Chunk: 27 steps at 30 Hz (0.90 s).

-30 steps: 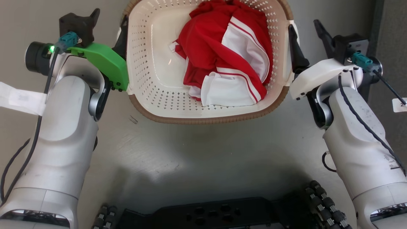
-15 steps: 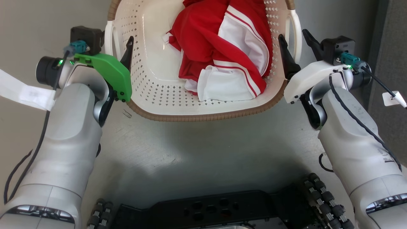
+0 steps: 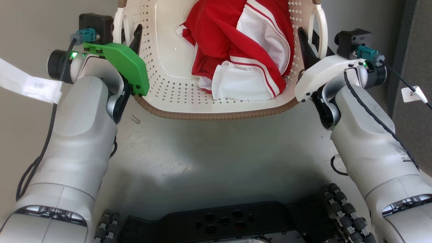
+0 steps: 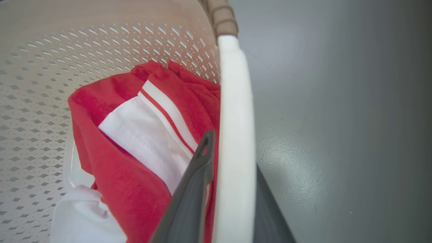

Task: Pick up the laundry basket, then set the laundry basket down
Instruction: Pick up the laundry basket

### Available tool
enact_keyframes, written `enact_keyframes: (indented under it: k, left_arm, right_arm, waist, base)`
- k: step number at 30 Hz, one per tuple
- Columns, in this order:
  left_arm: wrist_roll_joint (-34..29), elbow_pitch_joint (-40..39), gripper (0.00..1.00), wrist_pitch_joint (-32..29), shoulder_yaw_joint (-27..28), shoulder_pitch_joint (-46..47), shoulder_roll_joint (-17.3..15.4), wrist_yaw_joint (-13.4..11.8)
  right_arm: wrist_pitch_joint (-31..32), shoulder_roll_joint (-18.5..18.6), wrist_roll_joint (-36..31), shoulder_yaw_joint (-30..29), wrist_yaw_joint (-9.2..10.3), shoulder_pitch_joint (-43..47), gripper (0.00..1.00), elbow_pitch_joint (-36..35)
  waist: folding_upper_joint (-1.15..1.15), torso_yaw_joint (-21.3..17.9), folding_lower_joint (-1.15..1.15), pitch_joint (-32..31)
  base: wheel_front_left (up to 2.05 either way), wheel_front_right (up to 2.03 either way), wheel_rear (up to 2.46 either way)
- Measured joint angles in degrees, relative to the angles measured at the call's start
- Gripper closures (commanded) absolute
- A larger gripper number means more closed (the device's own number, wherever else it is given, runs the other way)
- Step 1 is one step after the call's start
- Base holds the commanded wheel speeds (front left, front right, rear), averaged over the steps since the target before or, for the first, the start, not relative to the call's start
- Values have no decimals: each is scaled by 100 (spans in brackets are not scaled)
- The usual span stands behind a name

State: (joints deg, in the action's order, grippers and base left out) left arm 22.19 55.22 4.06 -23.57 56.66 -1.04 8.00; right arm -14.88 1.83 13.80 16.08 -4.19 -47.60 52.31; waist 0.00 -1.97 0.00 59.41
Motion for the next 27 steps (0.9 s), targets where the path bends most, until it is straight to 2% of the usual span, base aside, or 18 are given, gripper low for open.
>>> enact_keyframes:
  k: [14,27]
  left_arm:
    - [467,578,100,-188,-227,51,142,0]
    - [947,895,100,-466,-434,-287,220,0]
  right_arm:
    - [29,-1,-41,110,-86,-107,100,523]
    - [101,-44,-12,153,-236,-91,100,1288]
  waist:
    - [0,11,0,-369]
    - [0,55,0,-1159]
  base:
    - [0,0,0]
    - [0,0,0]
